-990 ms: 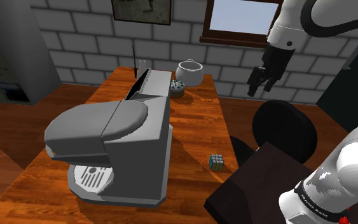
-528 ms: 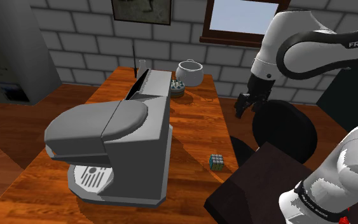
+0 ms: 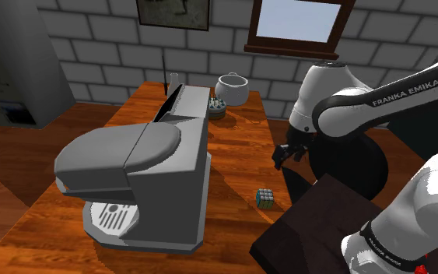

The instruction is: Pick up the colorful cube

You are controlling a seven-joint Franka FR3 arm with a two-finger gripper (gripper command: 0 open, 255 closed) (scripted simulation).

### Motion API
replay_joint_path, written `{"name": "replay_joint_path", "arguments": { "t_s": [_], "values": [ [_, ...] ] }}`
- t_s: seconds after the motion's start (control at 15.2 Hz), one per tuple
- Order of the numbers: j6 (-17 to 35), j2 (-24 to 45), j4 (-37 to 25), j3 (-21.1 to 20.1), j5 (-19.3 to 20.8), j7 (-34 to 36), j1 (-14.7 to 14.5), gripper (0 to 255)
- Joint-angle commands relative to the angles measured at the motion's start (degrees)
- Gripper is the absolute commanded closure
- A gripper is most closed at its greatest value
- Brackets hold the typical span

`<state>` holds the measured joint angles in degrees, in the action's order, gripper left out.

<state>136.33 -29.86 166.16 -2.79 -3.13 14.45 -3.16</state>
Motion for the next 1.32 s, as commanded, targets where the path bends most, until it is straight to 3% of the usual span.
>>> {"name": "replay_joint_path", "arguments": {
  "t_s": [0.0,0.4,0.66,1.25],
  "values": [
    [5.8,4.6,1.2,-0.8,-0.6,1.0,-0.5,0],
    [23.2,22.2,1.6,-2.9,-1.1,4.0,-1.2,0],
    [34.0,35.4,-0.5,-3.3,2.5,8.5,-1.4,0],
    [43.3,47.6,-3.3,0.5,5.5,11.0,-4.7,0]
  ]
}}
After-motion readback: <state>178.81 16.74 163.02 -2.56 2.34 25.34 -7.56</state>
